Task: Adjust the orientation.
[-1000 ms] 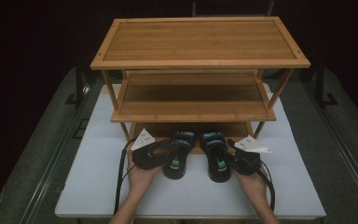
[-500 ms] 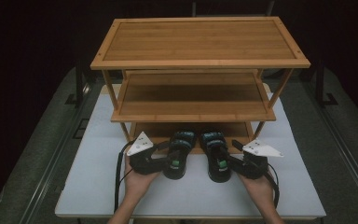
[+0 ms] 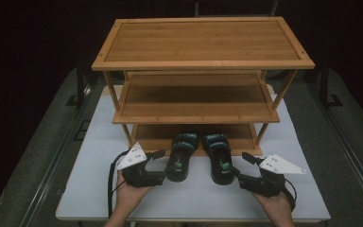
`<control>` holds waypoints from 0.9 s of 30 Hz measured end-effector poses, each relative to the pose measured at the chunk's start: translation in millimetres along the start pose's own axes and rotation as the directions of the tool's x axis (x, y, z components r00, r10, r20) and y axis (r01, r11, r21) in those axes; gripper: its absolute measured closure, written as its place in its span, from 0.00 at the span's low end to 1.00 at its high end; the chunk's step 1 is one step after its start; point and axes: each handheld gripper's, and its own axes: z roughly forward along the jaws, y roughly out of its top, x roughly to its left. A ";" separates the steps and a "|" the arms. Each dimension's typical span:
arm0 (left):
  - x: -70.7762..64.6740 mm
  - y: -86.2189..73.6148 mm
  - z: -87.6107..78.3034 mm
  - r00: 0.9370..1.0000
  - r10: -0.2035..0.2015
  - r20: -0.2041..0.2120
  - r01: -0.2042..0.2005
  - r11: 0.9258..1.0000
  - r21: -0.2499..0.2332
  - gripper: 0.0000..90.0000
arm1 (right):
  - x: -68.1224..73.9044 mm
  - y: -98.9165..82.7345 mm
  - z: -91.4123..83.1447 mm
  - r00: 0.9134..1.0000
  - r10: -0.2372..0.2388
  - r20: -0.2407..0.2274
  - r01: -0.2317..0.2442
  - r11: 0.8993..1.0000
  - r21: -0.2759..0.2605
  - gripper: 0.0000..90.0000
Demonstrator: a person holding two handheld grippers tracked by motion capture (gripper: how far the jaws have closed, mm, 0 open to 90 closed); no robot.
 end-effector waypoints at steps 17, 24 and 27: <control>1.3 -34.6 8.1 1.000 -0.007 0.019 0.004 0.989 0.148 0.30 | 5.9 -33.8 0.7 0.998 -0.047 -0.047 0.055 0.983 0.177 0.32; 3.2 -38.9 19.7 1.000 0.016 -0.006 -0.014 0.970 0.241 0.26 | 6.6 -39.3 15.9 0.996 -0.054 -0.066 0.070 0.961 0.268 0.30; 4.7 -39.5 24.6 1.000 0.018 -0.006 -0.015 0.964 0.264 0.26 | 8.1 -37.9 22.1 0.996 -0.062 -0.066 0.078 0.954 0.288 0.30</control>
